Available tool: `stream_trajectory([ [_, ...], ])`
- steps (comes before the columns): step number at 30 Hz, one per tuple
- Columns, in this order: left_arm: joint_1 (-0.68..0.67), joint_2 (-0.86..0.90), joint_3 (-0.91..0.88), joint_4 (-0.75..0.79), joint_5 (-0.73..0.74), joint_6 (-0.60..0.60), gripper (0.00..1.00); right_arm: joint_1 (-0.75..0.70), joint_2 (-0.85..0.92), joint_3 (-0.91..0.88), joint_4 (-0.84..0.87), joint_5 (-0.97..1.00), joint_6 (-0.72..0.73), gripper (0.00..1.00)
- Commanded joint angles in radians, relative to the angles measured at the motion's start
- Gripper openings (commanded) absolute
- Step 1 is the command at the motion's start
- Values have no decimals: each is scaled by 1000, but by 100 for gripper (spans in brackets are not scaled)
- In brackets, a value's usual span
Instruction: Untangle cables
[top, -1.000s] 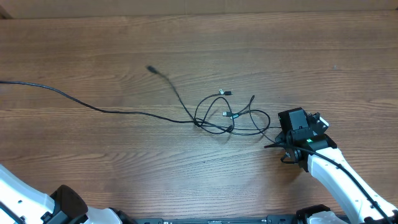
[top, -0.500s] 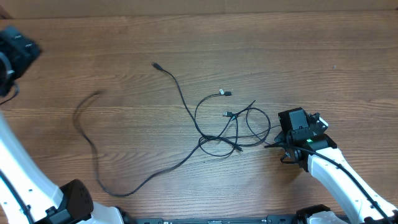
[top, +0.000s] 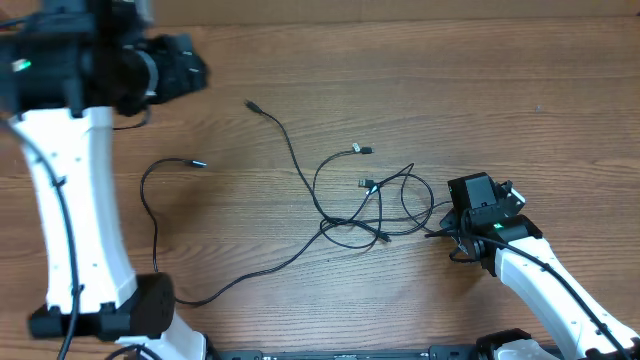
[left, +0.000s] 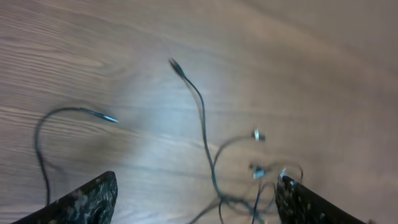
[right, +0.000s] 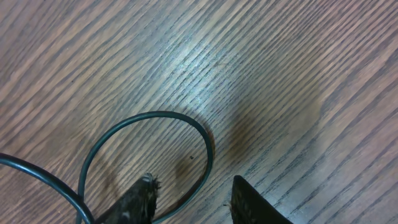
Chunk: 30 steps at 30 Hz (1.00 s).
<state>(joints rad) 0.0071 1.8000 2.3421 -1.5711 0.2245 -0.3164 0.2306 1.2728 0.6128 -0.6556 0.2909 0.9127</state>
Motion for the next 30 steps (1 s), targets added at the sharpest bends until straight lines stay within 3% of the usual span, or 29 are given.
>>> stream_trajectory([
  [1, -80, 63, -2, -23, 4, 76, 80, -3, -2, -5, 2, -1, -1, 40],
  [4, -142, 116, -2, -50, 2, 97, 79, -3, -2, -5, 2, -4, -2, 52],
  [6, -171, 145, -2, -70, -3, 97, 78, -3, -2, -5, -6, -6, -4, 68],
  [9, -210, 177, -2, -111, -29, 97, 78, -3, -2, -5, -26, -18, -3, 100],
  [18, -324, 178, -48, -119, -48, 112, 78, -3, -3, -5, -42, -61, -4, 100],
  [30, -505, 154, -452, -47, -36, 48, 77, -50, -3, 90, -71, -161, -229, 100],
])
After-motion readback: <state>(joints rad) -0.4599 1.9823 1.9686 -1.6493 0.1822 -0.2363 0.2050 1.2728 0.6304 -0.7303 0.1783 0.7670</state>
